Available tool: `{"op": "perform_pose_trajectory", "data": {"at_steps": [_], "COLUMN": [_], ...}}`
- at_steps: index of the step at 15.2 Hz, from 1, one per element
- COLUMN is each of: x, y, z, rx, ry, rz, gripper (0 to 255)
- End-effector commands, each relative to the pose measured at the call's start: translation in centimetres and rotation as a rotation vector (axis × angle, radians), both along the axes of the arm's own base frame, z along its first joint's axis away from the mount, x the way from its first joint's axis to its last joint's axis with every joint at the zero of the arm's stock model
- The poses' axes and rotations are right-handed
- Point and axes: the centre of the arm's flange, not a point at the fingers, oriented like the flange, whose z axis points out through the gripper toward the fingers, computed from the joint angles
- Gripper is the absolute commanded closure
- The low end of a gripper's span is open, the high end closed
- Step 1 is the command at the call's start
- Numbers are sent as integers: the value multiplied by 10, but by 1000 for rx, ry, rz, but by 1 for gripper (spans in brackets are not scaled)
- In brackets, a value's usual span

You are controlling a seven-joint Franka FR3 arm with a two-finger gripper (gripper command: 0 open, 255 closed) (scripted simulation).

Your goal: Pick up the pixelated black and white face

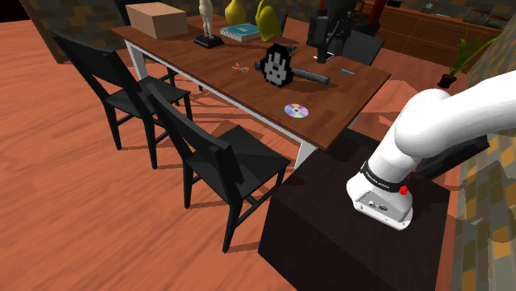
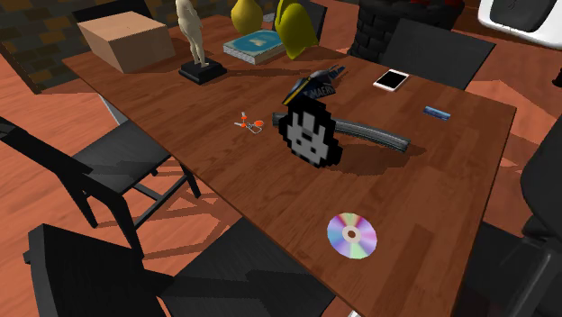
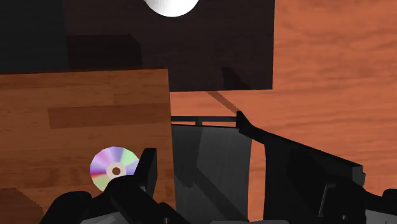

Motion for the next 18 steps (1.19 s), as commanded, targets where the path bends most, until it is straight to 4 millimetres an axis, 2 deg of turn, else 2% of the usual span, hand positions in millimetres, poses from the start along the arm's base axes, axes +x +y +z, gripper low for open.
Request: {"op": "perform_pose_trajectory", "data": {"at_steps": [1,18], "x": [0,168], "y": [0,-136], "z": [0,-56], "rx": [0,20], "ry": [0,-20], "rz": [0,22], "gripper": [0,0]}}
